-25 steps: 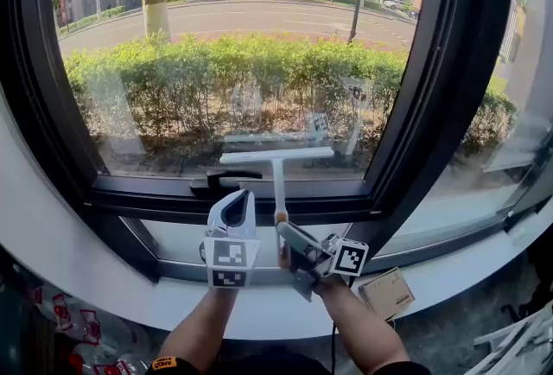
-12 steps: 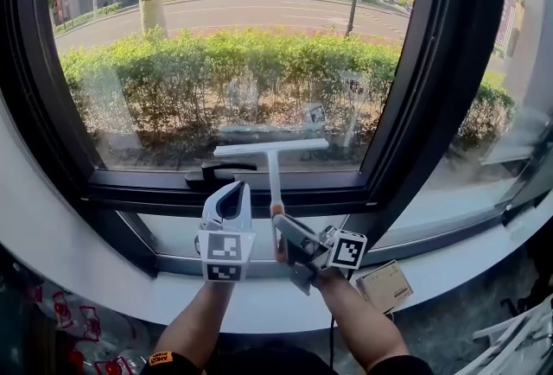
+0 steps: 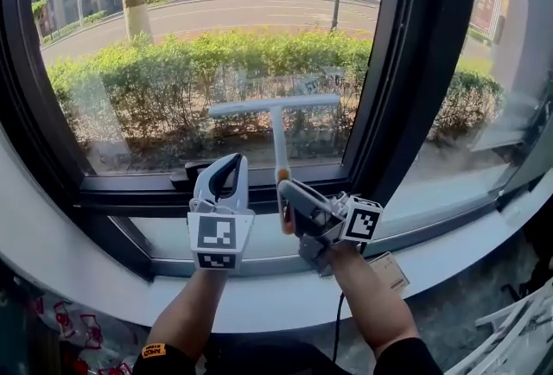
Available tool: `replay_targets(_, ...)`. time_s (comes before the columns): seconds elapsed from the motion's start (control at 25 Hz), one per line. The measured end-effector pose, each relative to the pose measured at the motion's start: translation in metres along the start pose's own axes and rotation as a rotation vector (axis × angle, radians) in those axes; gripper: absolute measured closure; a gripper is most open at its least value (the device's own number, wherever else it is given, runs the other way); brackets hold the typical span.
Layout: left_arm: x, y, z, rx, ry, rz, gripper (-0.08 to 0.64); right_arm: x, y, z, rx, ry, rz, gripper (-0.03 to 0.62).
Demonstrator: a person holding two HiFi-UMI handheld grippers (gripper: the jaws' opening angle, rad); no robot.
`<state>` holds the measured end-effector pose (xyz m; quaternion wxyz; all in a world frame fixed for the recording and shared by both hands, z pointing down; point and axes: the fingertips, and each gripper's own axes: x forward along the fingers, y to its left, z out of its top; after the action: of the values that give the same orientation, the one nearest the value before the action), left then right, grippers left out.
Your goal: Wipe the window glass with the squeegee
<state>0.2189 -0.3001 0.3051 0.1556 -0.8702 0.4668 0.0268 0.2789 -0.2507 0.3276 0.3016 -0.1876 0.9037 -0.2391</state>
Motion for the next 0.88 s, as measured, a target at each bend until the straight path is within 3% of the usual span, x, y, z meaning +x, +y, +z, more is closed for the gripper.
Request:
replay_targets(0.24, 0.025, -0.018, 0.051, 0.035, -0.073, -0.024, 0.548, -0.010, 0.015, 0.068, -0.090, -0.031, 0.005, 0.546)
replay_targets(0.88, 0.031, -0.024, 0.046, 0.035, -0.078, -0.033, 0.548, -0.016, 0.002, 0.067, -0.042, -0.034, 0.028, 0.546)
